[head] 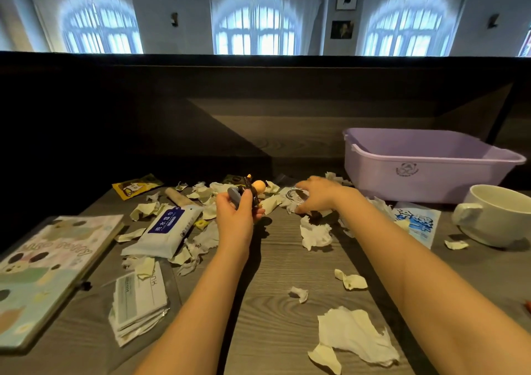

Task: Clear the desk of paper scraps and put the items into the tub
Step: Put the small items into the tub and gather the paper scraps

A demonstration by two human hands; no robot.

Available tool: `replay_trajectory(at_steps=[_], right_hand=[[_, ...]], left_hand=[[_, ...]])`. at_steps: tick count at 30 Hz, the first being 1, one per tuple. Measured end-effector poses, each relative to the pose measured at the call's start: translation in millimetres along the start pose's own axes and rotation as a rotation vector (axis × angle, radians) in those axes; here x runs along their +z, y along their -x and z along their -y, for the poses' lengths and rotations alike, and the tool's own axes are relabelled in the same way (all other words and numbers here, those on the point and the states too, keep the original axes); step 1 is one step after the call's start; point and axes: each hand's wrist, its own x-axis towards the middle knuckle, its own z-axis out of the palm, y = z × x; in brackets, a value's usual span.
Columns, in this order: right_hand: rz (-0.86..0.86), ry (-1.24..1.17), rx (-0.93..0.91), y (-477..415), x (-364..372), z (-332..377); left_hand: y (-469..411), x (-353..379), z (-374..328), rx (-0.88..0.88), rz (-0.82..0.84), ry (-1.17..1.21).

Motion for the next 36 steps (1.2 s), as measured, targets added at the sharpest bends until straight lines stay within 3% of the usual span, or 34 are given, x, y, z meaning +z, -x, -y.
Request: replay_trajectory(at_steps=[3, 8, 12, 18, 31, 36], right_hand=[[0.107, -0.031, 0.041, -6.9, -10.9, 5.7], [0.076, 0.008, 0.033, -15.4, -21.8, 10.2], [0.061, -0.148, 0.061, -13.0, -17.9, 11.1], [-0.077, -0.090, 0.010, -15.0, -17.6, 8.4], [-0.469, -0.613, -0.109, 17.0, -47.7, 24.5], [-0.476, -0.759, -0.134, 63.1, -54.6, 16.4]], left_hand=[[-1.7, -1.6, -0.2, 0.005, -0.008, -0.003], [-5.4, -2.8, 0.1, -0.005, -0.014, 0.027], [-5.1, -3.4, -0.3, -0.006, -0.011, 0.043], [-5.9, -5.0, -0.1, -0.009, -0.007, 0.060], [-5.8, -10.3, -1.9, -0.020, -0.012, 0.025], [10.8, -5.3, -8.3, -0.024, 0.028, 0.015]])
